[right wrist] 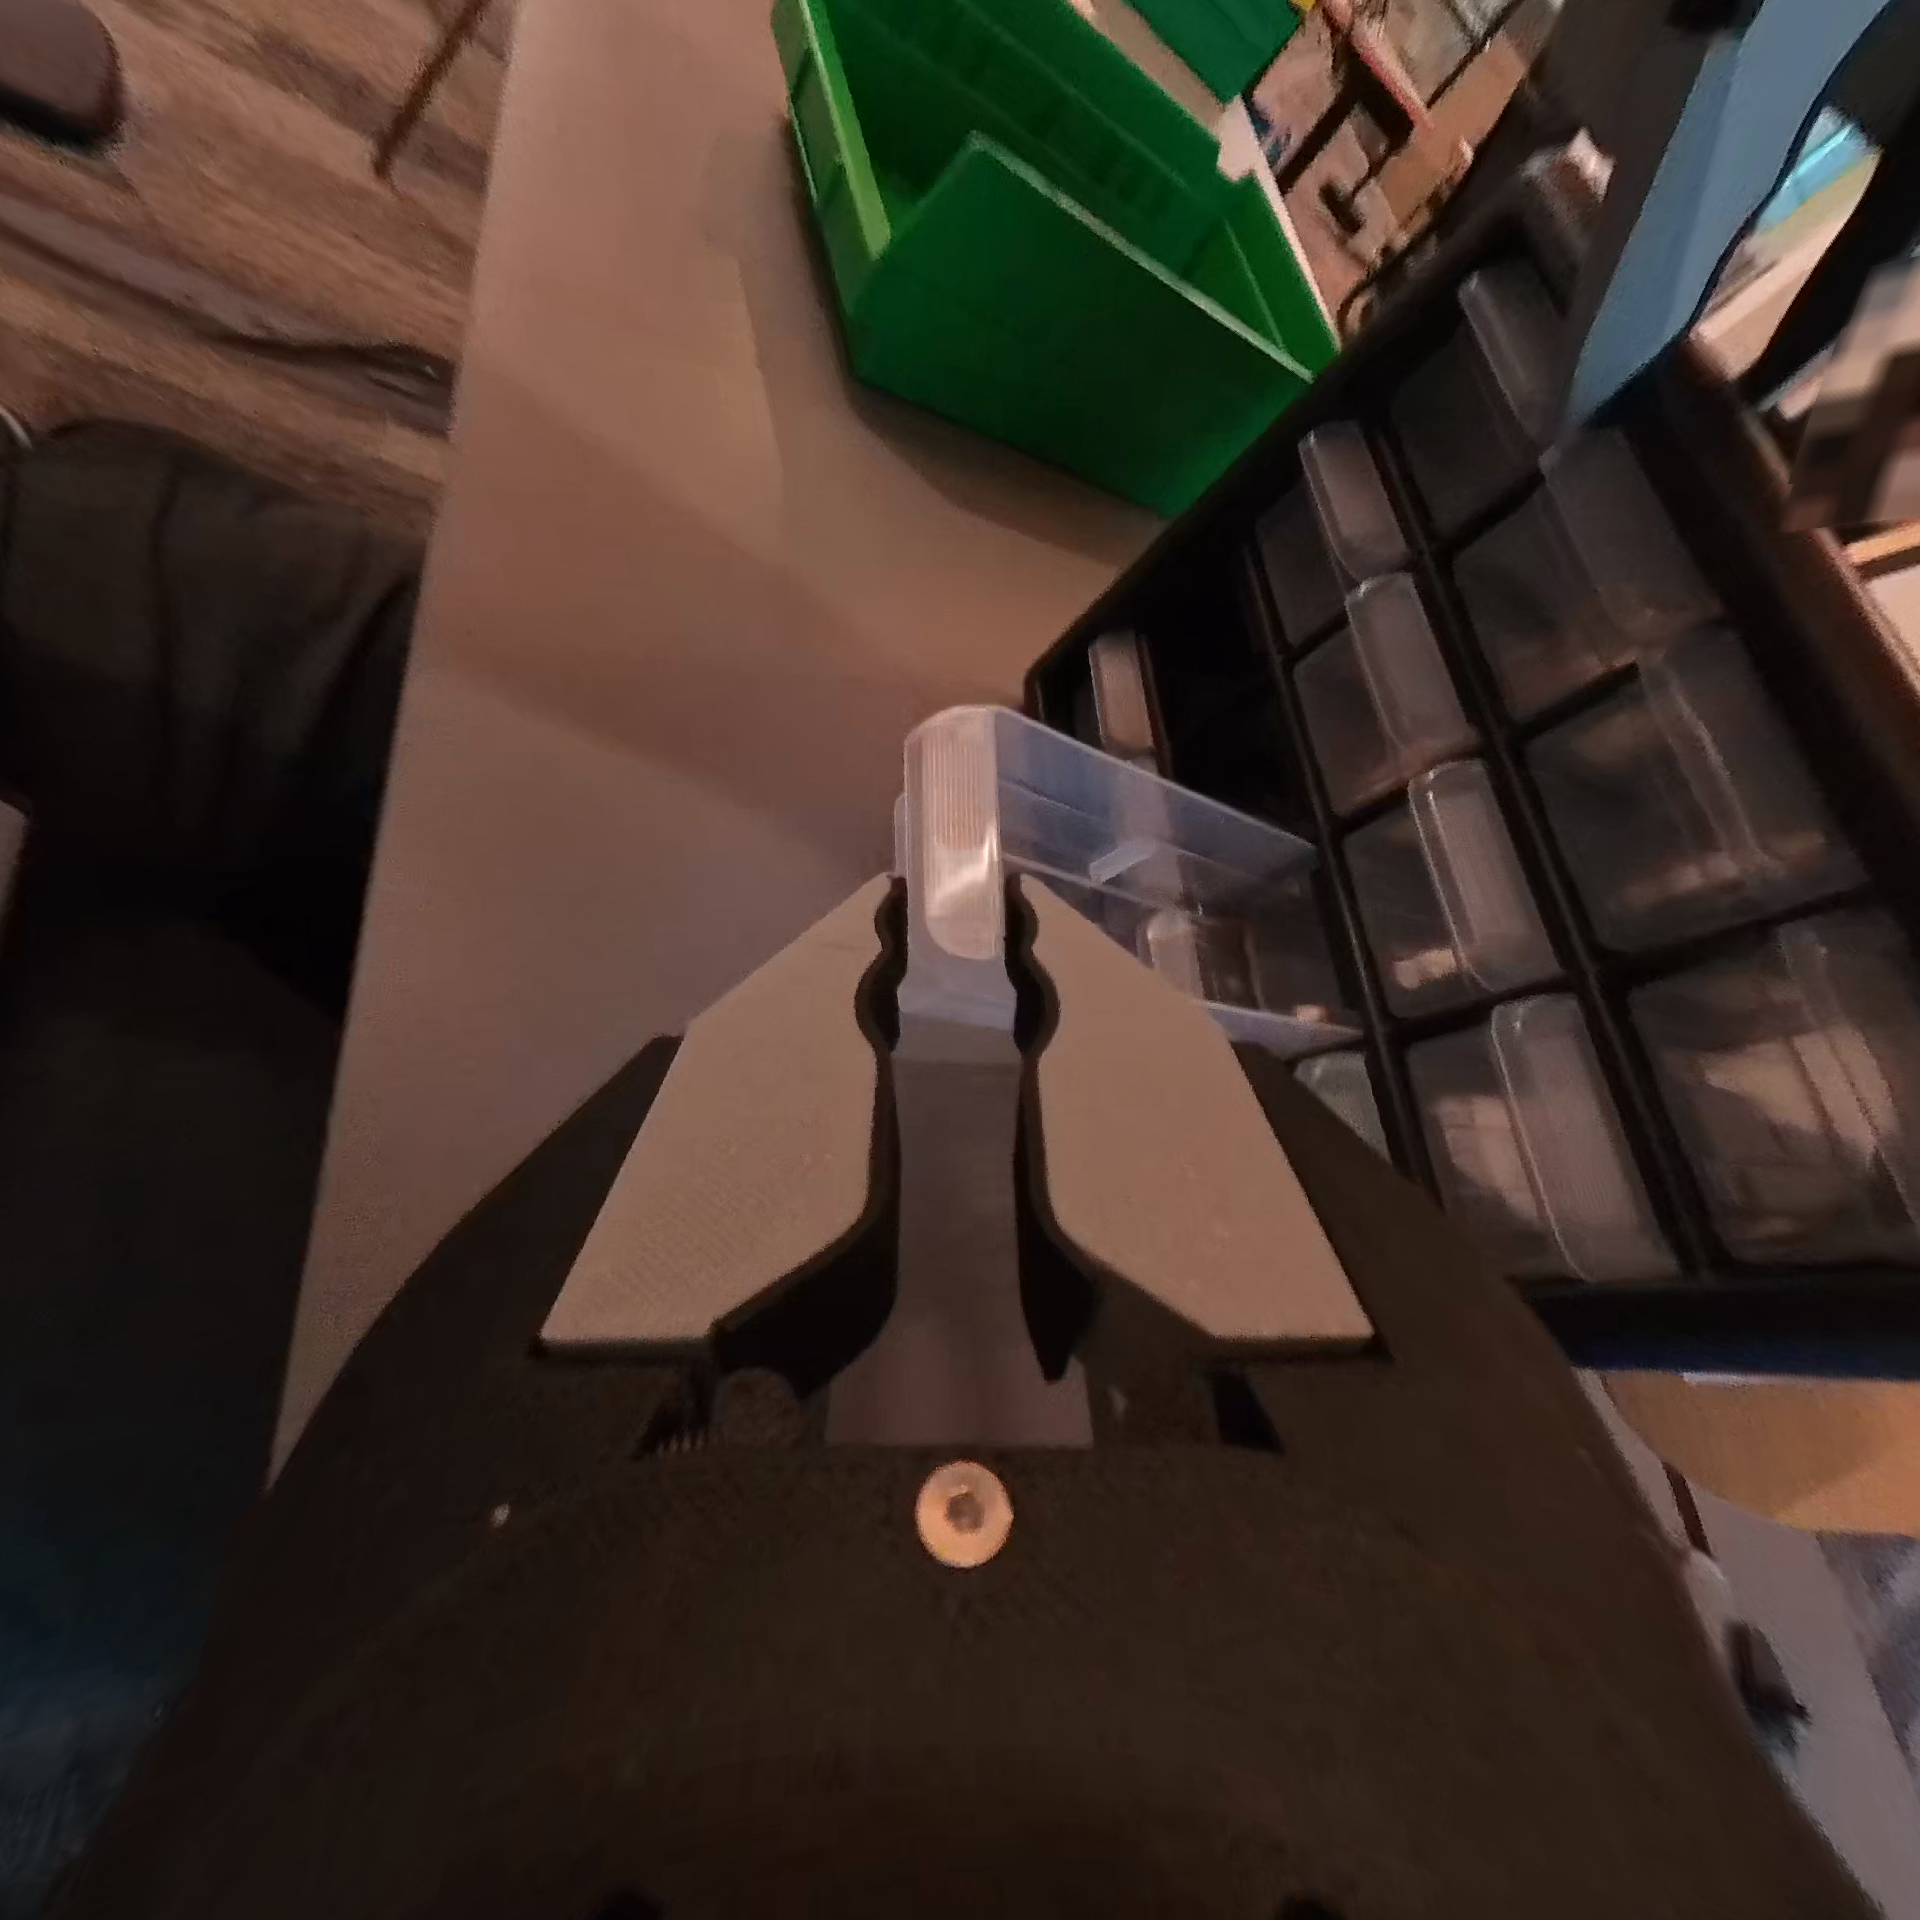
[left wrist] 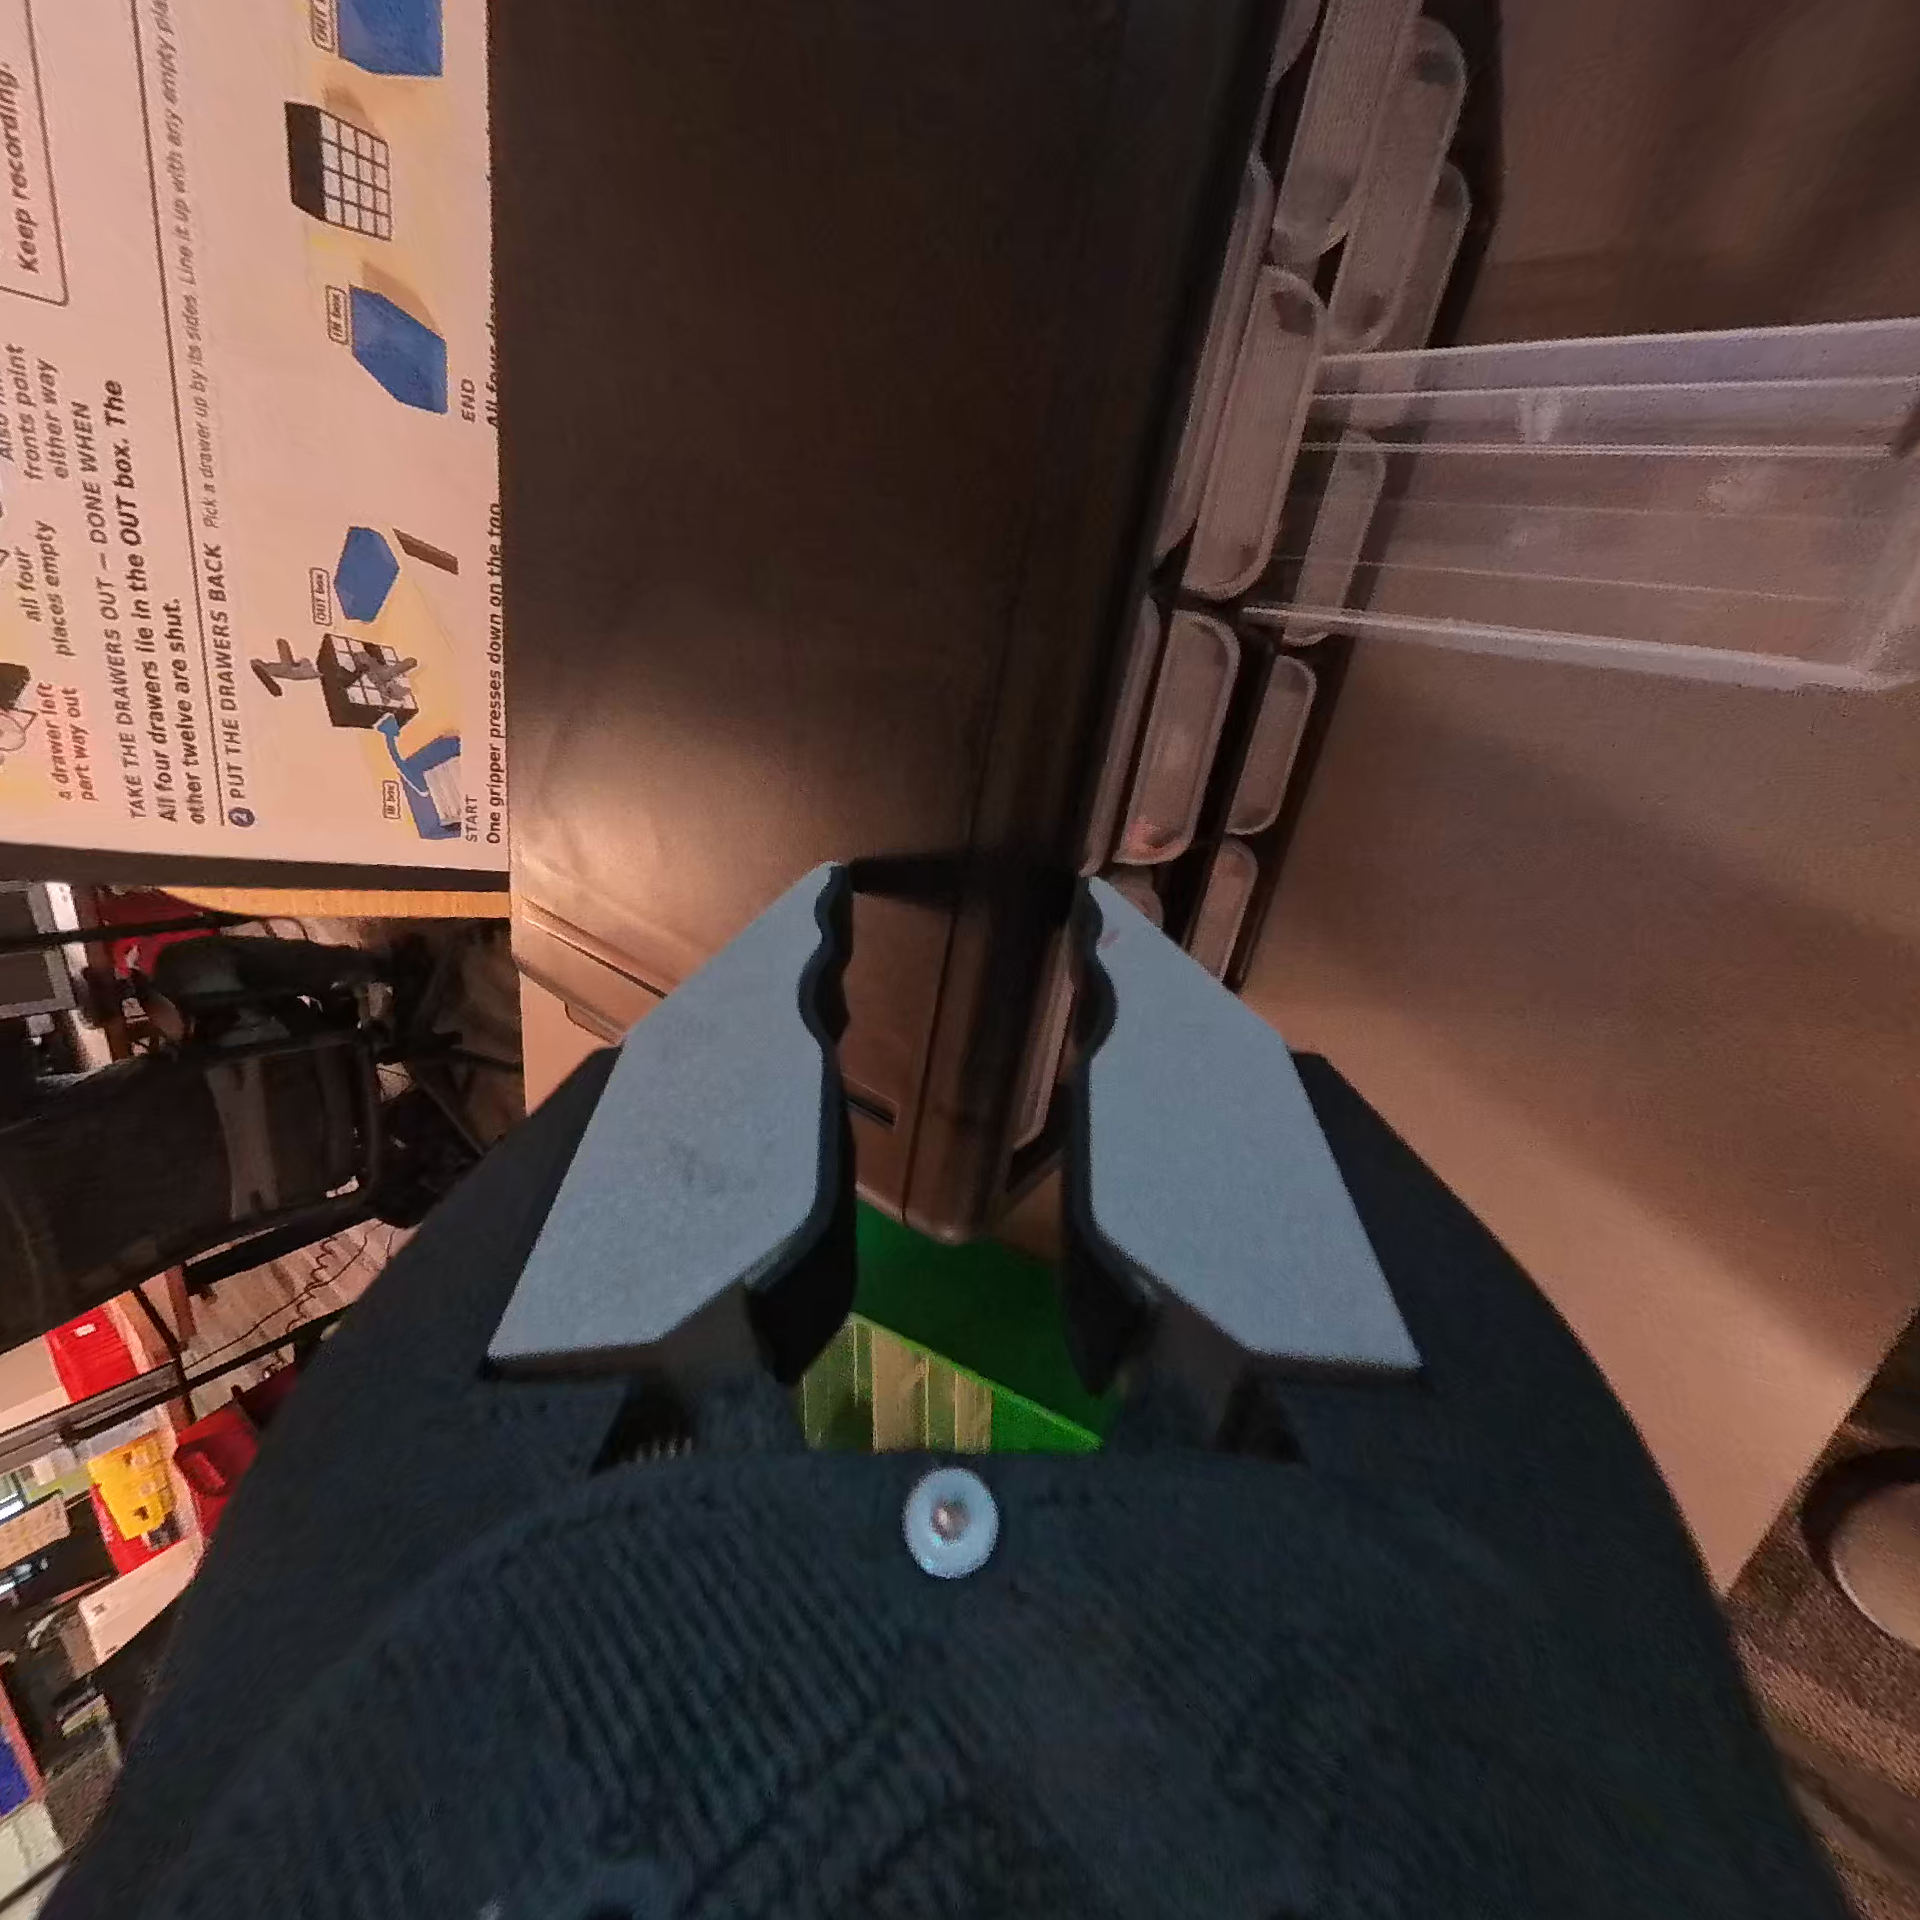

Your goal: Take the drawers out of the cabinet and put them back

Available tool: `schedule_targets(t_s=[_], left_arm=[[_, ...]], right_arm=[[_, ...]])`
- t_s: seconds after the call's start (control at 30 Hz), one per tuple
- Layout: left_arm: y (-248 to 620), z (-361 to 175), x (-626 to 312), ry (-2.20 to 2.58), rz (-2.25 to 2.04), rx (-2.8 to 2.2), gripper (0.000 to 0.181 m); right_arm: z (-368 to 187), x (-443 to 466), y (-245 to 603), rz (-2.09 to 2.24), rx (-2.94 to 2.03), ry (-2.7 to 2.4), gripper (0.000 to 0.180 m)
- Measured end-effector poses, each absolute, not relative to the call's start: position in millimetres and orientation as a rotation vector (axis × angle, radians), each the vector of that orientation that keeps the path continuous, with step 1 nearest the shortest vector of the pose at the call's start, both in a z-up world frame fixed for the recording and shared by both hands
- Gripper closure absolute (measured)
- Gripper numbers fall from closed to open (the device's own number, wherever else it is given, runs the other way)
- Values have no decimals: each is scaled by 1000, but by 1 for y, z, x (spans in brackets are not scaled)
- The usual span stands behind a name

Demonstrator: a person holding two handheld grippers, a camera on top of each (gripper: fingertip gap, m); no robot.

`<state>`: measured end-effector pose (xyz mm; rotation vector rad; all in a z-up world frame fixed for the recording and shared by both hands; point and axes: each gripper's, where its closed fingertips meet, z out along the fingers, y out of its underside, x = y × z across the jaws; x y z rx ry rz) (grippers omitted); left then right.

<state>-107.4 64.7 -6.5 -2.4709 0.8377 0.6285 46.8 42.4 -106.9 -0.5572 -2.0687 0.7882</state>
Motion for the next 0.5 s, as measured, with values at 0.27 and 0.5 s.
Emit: schedule_targets(t_s=[0.27,0.5], left_arm=[[64,-7,-108,857,666,-2522,140],[64,-7,-108,849,681,-2540,140]], right_arm=[[-113,-5,102,459,-834,-1891,159],[-88,3,80,639,-848,-1881,152]])
